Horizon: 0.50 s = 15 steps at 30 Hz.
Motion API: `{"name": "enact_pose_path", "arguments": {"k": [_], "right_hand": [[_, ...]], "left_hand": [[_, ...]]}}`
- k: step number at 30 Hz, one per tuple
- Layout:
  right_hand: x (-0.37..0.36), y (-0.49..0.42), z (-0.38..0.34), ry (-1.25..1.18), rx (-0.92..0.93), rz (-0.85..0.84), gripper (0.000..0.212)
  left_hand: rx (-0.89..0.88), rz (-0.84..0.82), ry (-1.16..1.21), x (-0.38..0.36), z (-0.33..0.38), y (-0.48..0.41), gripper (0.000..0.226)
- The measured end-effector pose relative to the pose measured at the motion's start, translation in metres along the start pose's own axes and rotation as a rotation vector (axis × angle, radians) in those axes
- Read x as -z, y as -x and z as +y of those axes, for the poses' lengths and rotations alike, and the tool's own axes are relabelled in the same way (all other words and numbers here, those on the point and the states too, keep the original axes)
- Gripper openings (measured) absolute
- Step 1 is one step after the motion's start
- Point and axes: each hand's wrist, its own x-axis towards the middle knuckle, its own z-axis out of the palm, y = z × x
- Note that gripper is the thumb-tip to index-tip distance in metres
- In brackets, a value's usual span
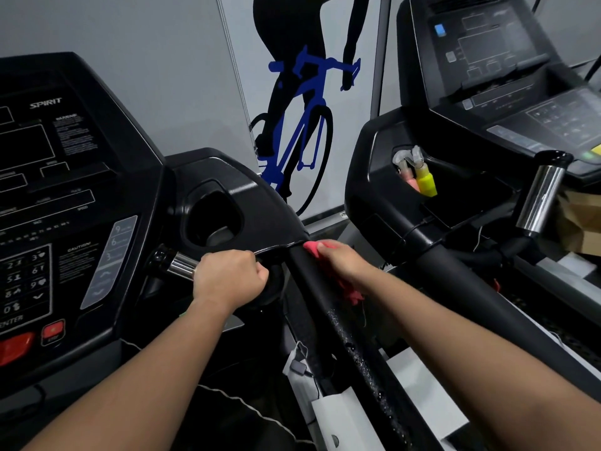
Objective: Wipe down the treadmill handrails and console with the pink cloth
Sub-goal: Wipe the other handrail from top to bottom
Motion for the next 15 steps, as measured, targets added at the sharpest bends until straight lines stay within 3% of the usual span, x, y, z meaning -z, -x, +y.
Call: {"name": "enact_pose_path", "arguments": {"k": [4, 7, 15], "right_hand": [[-0.011, 0.010, 0.008, 0.261, 0.305, -0.007, 0.020], [-0.010, 0.023, 0.027, 0.399, 0.377, -0.009, 0.026], [0.008, 0.038, 0.051, 0.087, 0.319, 0.021, 0.015]], "left_hand": [[0.000, 0.001, -0.010, 0.001, 0.001, 0.001, 0.029], [0.004, -0.002, -0.013, 0.000, 0.000, 0.001, 0.031], [-0.013, -0.010, -0.043, 0.003, 0.002, 0.000, 0.033]]}}
